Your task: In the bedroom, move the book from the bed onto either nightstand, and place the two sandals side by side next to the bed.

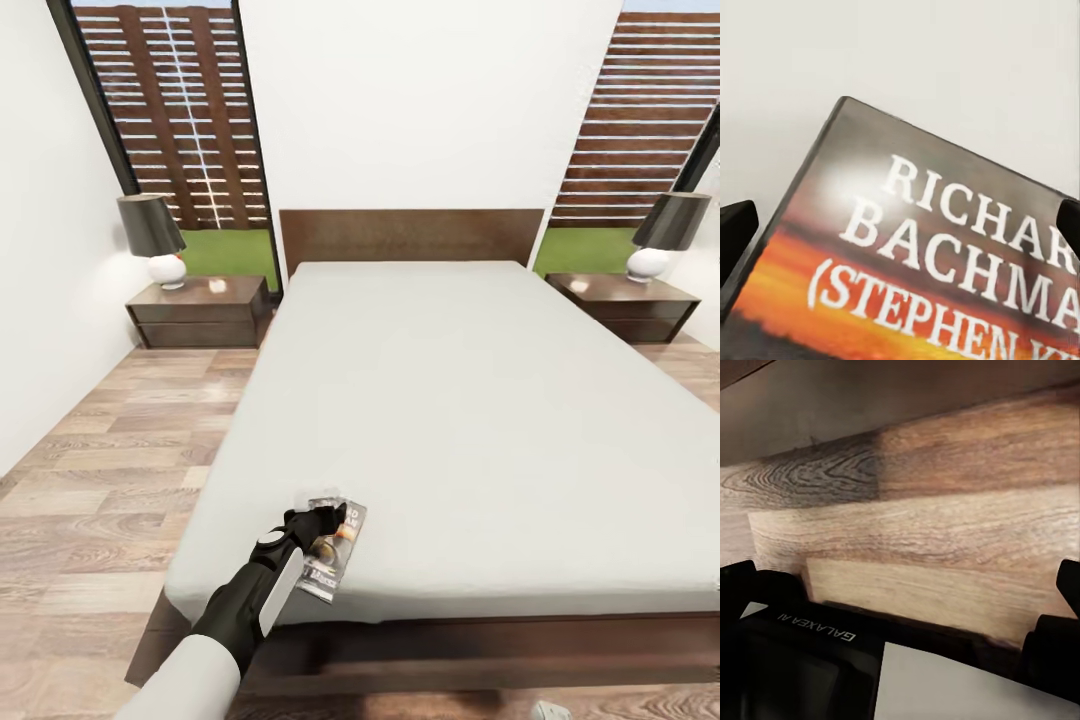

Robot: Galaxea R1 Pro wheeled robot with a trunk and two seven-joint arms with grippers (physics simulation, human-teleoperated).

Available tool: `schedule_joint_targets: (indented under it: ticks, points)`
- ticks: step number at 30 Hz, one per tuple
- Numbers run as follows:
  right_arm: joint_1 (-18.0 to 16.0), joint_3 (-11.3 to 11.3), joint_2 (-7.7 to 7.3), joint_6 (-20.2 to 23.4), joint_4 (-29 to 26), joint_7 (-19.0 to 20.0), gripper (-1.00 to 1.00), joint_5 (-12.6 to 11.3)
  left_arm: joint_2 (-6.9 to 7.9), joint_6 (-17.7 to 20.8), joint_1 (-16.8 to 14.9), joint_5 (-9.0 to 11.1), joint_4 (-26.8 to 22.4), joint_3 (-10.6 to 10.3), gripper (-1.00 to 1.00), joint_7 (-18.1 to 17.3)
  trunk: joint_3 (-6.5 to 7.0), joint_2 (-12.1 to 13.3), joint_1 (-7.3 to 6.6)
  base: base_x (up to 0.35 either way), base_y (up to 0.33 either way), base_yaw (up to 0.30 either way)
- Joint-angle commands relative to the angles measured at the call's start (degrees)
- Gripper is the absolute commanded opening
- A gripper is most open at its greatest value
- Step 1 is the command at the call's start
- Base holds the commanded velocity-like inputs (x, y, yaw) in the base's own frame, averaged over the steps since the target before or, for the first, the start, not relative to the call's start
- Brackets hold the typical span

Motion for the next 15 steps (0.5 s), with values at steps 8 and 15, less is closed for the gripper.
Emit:
schedule_joint_targets:
  ticks: [8,15]
  points:
    - [0.0,-0.2,-0.01,0.6,0.0,0.2,1.00,-0.5,0.00,0.3,0.0,0.6,-0.1,-0.1,1.00,0.4,-0.05,0.0,-0.03,-0.053,0.000,0.000]
    - [0.0,-0.2,-0.01,0.6,0.0,0.2,1.00,-0.5,0.00,0.3,0.0,0.6,-0.1,-0.1,1.00,0.4,-0.05,0.0,-0.03,-0.002,0.000,0.000]
